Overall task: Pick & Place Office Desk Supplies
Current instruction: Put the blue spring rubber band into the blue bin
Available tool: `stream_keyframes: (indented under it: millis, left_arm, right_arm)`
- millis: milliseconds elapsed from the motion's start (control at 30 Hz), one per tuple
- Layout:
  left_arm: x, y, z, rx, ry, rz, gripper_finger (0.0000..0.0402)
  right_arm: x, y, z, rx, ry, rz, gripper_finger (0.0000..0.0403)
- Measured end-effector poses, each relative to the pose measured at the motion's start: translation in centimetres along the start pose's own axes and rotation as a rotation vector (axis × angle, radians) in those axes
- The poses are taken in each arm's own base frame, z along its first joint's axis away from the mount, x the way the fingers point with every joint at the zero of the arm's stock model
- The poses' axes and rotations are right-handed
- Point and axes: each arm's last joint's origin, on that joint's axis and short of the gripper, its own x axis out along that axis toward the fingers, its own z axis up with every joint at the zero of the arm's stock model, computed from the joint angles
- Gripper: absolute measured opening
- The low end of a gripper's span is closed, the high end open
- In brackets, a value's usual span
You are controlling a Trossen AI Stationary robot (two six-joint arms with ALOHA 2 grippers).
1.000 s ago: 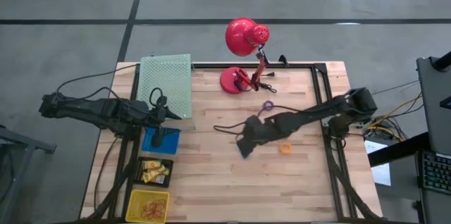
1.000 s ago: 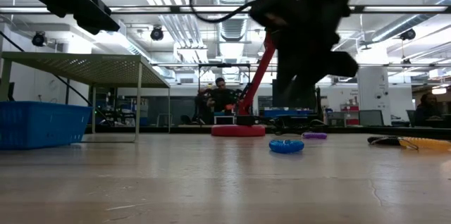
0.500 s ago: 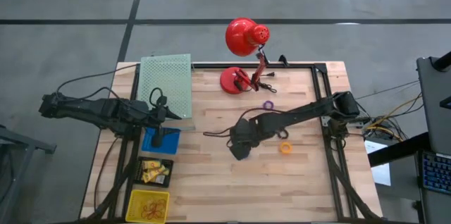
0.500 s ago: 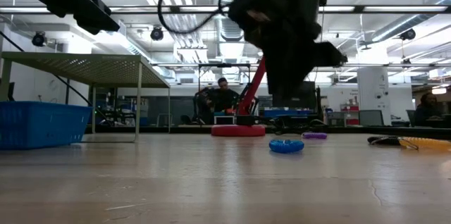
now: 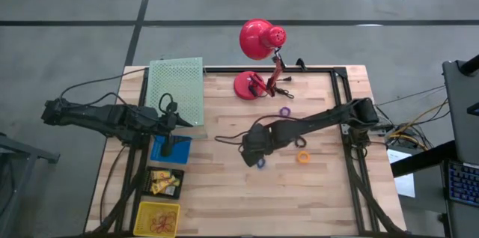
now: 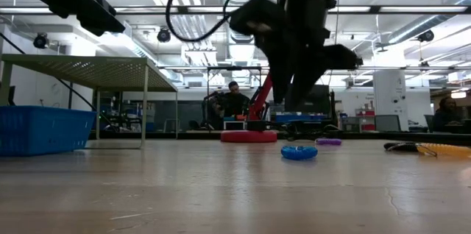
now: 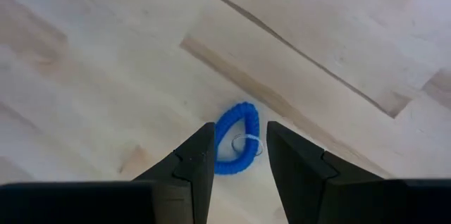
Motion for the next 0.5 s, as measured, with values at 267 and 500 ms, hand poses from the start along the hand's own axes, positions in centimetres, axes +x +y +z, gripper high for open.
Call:
stream_keyframes:
  millis: [267, 500]
  left_arm:
    - [0.0, 0.0, 0.0, 0.0, 0.0, 0.0, 0.023]
    - [0.0, 0.0, 0.0, 0.0, 0.0, 0.0, 0.023]
  right_arm:
    - [3.3, -0.3, -0.5, 0.012, 0.065, -0.119, 0.0123]
    - [3.7, -0.1, -1.5, -0.005, 0.086, -0.125, 0.0123]
